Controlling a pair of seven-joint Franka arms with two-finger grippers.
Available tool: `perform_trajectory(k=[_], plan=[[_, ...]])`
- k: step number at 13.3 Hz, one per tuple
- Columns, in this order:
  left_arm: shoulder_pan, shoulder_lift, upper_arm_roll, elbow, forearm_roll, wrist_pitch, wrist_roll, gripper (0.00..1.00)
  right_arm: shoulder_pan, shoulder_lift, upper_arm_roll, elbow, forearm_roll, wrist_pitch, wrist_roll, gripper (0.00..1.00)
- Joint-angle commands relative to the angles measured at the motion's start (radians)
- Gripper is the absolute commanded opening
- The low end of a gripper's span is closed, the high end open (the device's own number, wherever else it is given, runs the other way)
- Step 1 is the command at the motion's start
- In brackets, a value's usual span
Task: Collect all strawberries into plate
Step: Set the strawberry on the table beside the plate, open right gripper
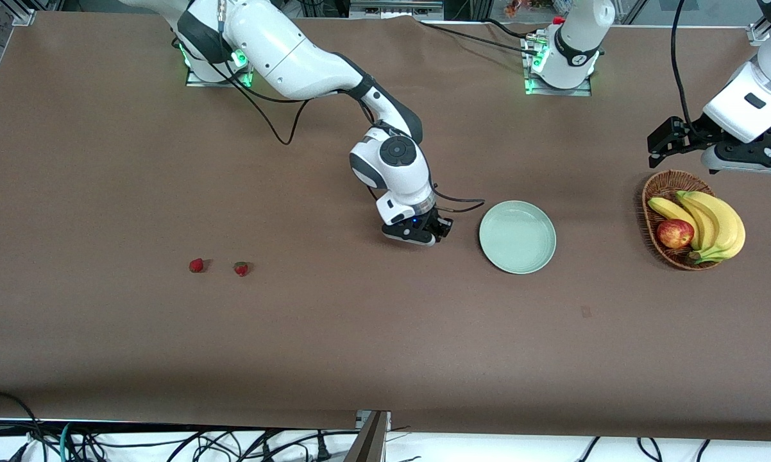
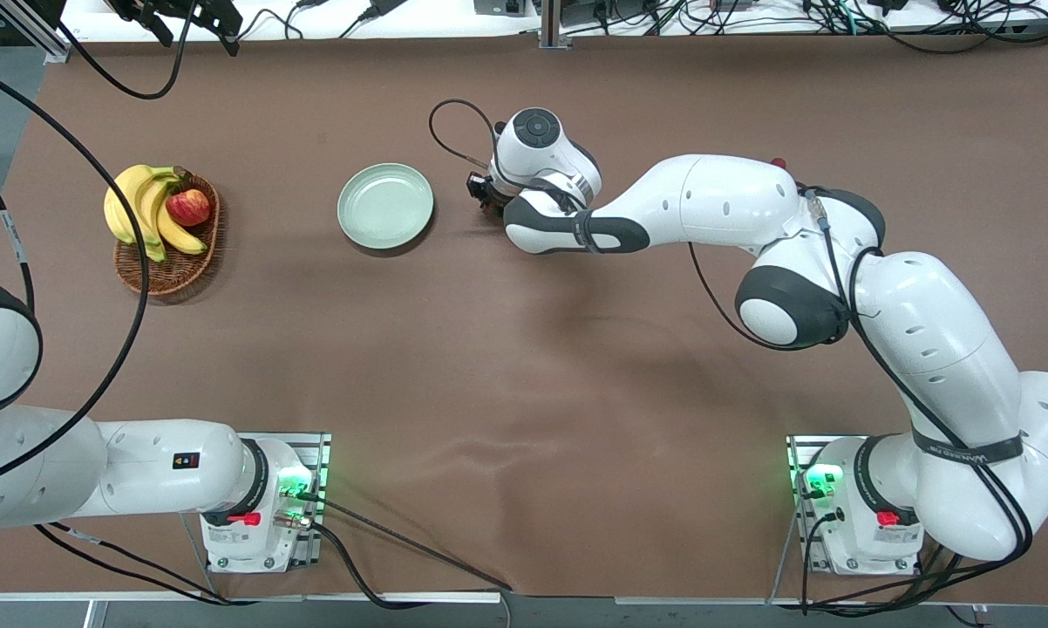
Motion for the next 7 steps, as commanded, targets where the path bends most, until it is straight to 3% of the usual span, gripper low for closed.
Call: perform_trajectory(k=[1, 4, 7], plan=[[-0.001, 0.017, -0.004, 0.032, 0.014, -0.025, 0.014, 1.00, -0.032, -0.112, -0.001, -0.004, -0.008, -0.191, -0.028, 0.99], [0.005, 0.028, -0.002, 0.030, 0.014, -0.040, 0.014, 1.00, -0.122, -0.254, 0.002, -0.011, 0.021, -0.447, -0.228, 1.00], [-0.001, 0.086, -0.004, 0.032, 0.012, -0.079, 0.014, 1.00, -0.228, -0.347, -0.002, -0.065, 0.027, -0.586, -0.480, 1.00]])
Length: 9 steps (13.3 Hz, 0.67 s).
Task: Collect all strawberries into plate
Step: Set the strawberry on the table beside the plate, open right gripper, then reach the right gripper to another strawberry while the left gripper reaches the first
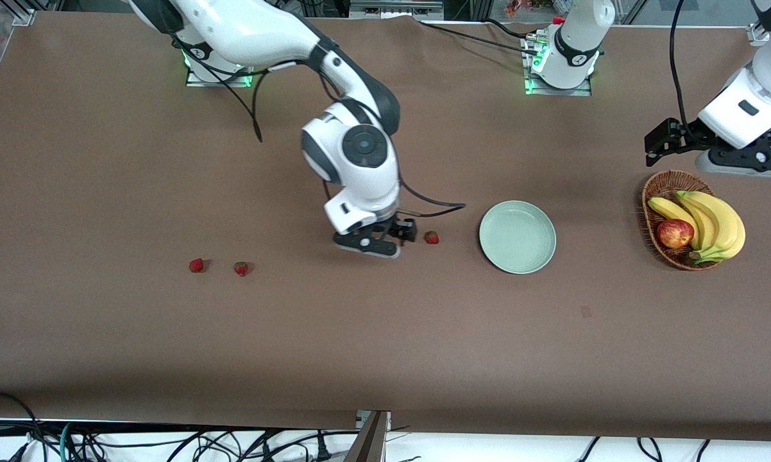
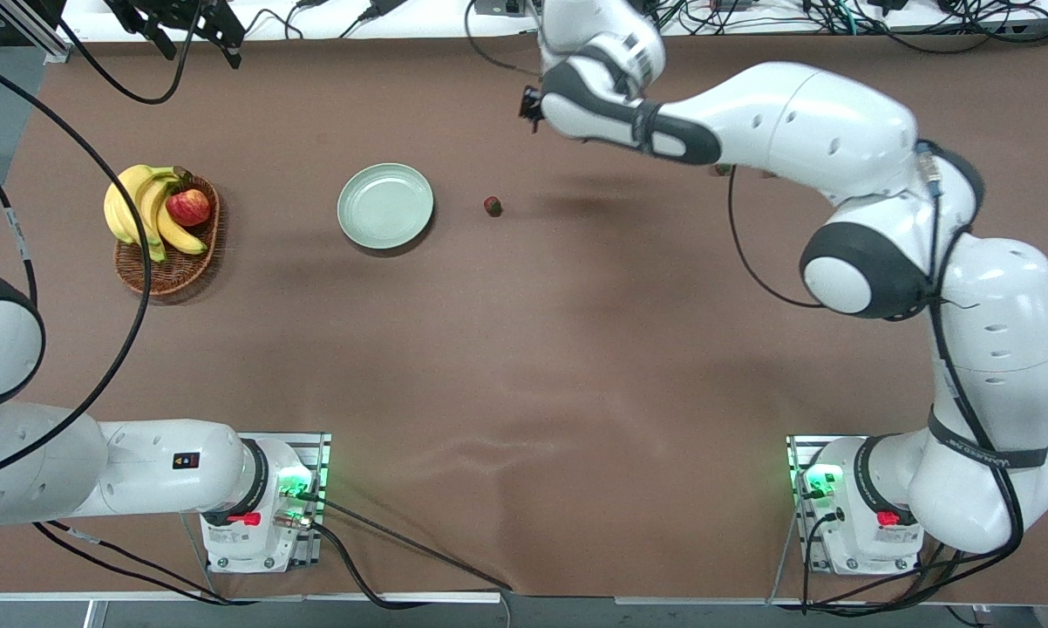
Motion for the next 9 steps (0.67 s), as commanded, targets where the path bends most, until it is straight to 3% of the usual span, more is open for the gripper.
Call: perform_trajectory(k=[1, 4, 6, 9], plan=[[-0.006, 0.090, -0.006, 0.032, 0.012, -0.028, 0.014, 1.00, -0.116, -0.105, 0.008, -0.141, 0.015, -0.045, -0.243, 1.00], [-0.051, 0.214, -0.064, 0.034, -0.050, -0.008, -0.004, 1.00, -0.252, -0.220, 0.005, -0.311, 0.017, -0.018, -0.481, 1.00], [-0.088, 0.268, -0.075, 0.034, -0.118, 0.116, -0.085, 1.00, -0.315, -0.240, 0.005, -0.399, 0.015, 0.039, -0.598, 1.00], [-0.195, 0.366, -0.075, 0.034, -0.117, 0.283, -0.276, 1.00, -0.353, -0.257, -0.047, -0.605, 0.015, 0.287, -0.696, 1.00]])
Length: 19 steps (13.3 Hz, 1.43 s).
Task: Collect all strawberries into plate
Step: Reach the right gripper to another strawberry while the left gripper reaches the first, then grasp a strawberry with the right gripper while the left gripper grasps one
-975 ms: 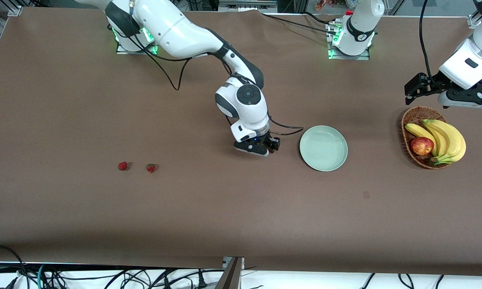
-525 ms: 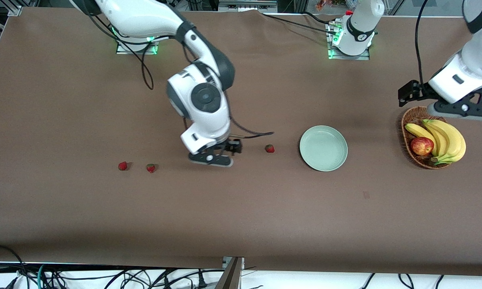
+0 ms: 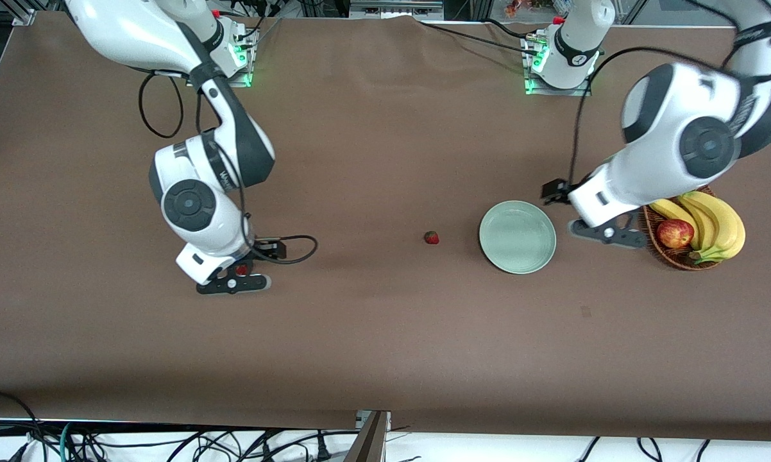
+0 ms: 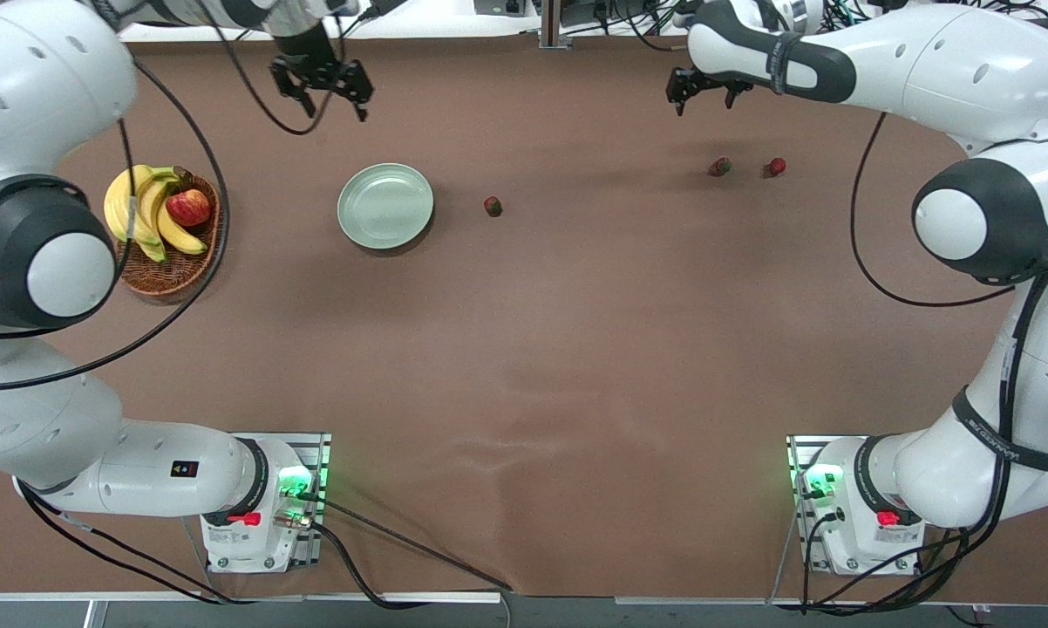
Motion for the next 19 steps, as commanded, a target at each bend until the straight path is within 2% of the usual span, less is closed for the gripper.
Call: perform_trajectory(k=[1, 3, 5, 6, 8, 10, 12, 17, 18, 19], plan=[[-0.100, 0.111, 0.007, 0.030, 0.005, 0.116, -0.169, 1.00, -0.013, -0.042, -0.044, -0.238, 0.013, 0.250, -0.073, 1.00], [-0.125, 0.193, 0.007, 0.035, 0.004, 0.181, -0.179, 1.00, -0.025, -0.025, -0.046, -0.286, 0.015, 0.314, -0.070, 1.00], [-0.142, 0.212, 0.005, 0.035, 0.008, 0.171, -0.182, 1.00, -0.032, -0.002, -0.046, -0.292, 0.015, 0.320, -0.068, 0.98], [-0.184, 0.219, 0.008, 0.029, 0.005, 0.177, -0.198, 1.00, -0.042, 0.008, -0.046, -0.292, 0.015, 0.328, -0.071, 0.95], [-0.234, 0.248, 0.008, 0.035, 0.004, 0.224, -0.316, 1.00, -0.050, 0.028, -0.046, -0.288, 0.012, 0.348, -0.081, 0.83], [-0.257, 0.323, 0.008, 0.030, 0.005, 0.424, -0.442, 1.00, -0.062, 0.044, -0.046, -0.286, 0.012, 0.377, -0.093, 0.71], [-0.271, 0.406, 0.007, 0.030, 0.007, 0.563, -0.456, 1.00, -0.065, 0.066, -0.046, -0.286, 0.012, 0.407, -0.094, 0.60], [-0.307, 0.423, 0.014, 0.021, 0.005, 0.588, -0.462, 1.00, -0.071, 0.066, -0.046, -0.279, 0.012, 0.404, -0.105, 0.23], [-0.312, 0.428, 0.013, 0.021, 0.005, 0.588, -0.462, 1.00, -0.071, 0.066, -0.046, -0.276, 0.013, 0.401, -0.105, 0.16], [-0.312, 0.428, 0.013, 0.013, 0.007, 0.586, -0.464, 1.00, -0.070, 0.064, -0.044, -0.274, 0.013, 0.400, -0.104, 0.14]])
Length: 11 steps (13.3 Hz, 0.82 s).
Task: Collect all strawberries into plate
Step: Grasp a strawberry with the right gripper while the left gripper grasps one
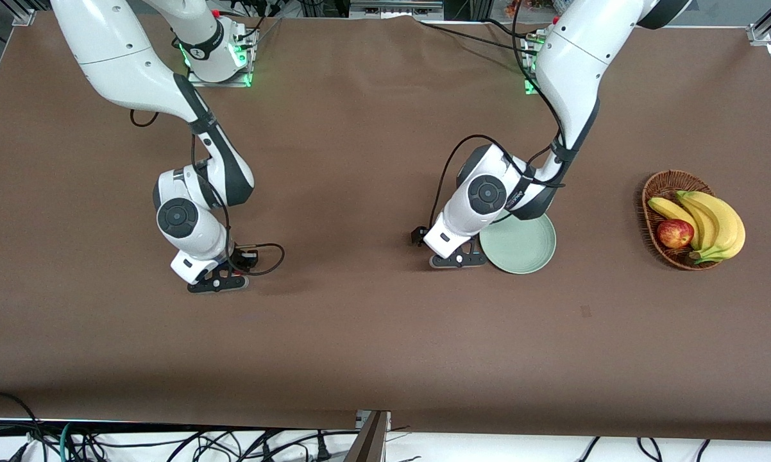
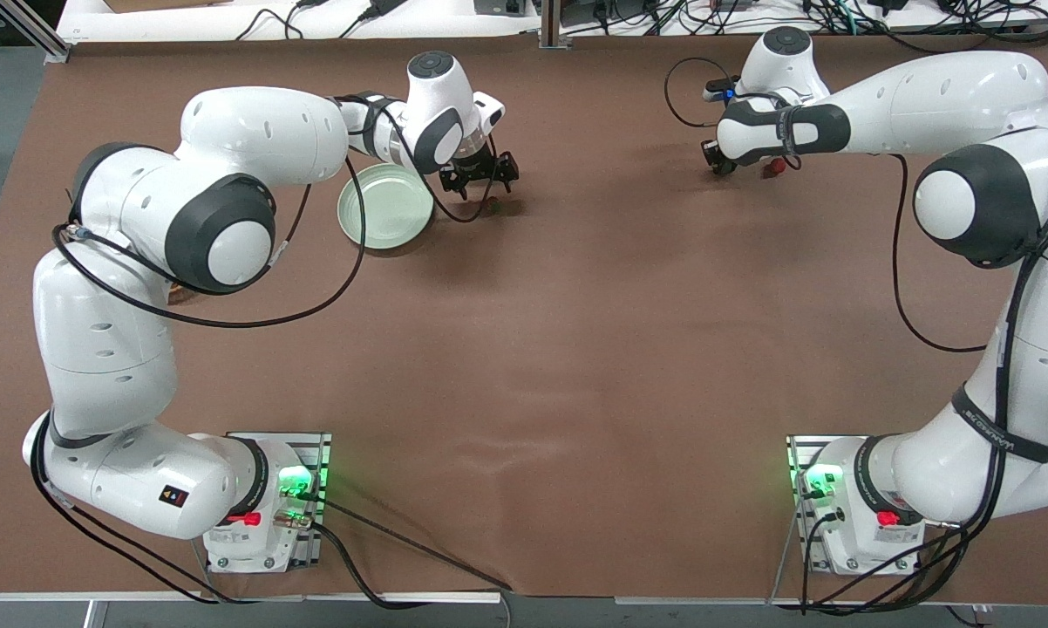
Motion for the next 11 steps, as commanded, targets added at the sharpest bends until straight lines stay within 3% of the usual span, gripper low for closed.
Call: perform_trajectory(k=[1, 2, 4, 6, 8, 11], plan=[[-0.017, -0.004, 0.013, -0.002, 0.006, -0.013, -0.020, 1.00, -0.012, -0.010, 0.011, 0.001, 0.013, -0.001, -0.024, 0.13], [-0.017, -0.004, 0.013, -0.020, 0.006, -0.013, -0.020, 1.00, -0.010, -0.011, 0.013, 0.001, 0.015, -0.002, -0.022, 0.11], [-0.023, -0.002, 0.013, -0.023, 0.006, -0.013, -0.019, 0.82, -0.005, -0.011, 0.022, 0.014, 0.016, -0.016, -0.004, 0.08], [-0.020, -0.014, 0.011, -0.023, 0.005, -0.020, -0.043, 0.42, 0.002, -0.013, 0.037, 0.054, 0.030, -0.076, 0.047, 0.08], [-0.025, -0.015, 0.013, -0.023, 0.006, -0.032, -0.074, 0.14, 0.004, -0.013, 0.057, 0.086, 0.056, -0.114, 0.052, 0.08], [-0.022, -0.024, 0.013, -0.020, 0.006, -0.059, -0.068, 0.10, 0.024, -0.013, 0.057, 0.114, 0.087, -0.142, 0.082, 0.08]])
